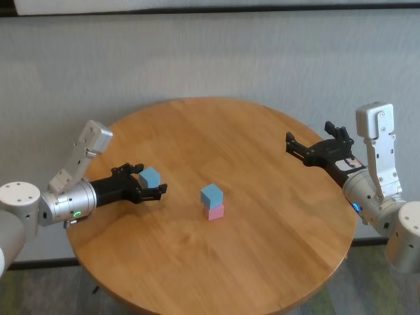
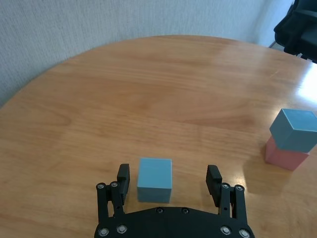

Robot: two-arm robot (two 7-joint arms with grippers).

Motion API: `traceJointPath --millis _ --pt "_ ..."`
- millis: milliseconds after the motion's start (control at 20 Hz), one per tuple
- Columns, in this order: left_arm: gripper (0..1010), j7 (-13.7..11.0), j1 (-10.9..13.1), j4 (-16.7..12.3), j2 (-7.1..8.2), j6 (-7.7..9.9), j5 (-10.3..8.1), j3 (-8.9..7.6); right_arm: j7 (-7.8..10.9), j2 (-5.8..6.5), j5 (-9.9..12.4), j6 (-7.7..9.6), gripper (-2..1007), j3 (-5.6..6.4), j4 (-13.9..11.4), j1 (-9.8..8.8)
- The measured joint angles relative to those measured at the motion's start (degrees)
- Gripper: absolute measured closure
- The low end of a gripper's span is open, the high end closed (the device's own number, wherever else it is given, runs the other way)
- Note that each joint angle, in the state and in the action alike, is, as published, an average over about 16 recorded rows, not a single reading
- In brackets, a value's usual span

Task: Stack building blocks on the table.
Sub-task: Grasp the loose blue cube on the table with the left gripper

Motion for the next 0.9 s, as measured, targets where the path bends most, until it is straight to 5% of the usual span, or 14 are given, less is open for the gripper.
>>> traceJointPath --millis 550,900 --pt "9 2.0 4.8 -10.7 2.41 5.19 0.78 -0.25 0.00 0.00 0.0 0.00 1 0.00 0.0 0.00" --pt "9 2.1 5.2 -11.5 2.50 5.81 1.79 -0.72 0.00 0.00 0.0 0.00 1 0.00 0.0 0.00"
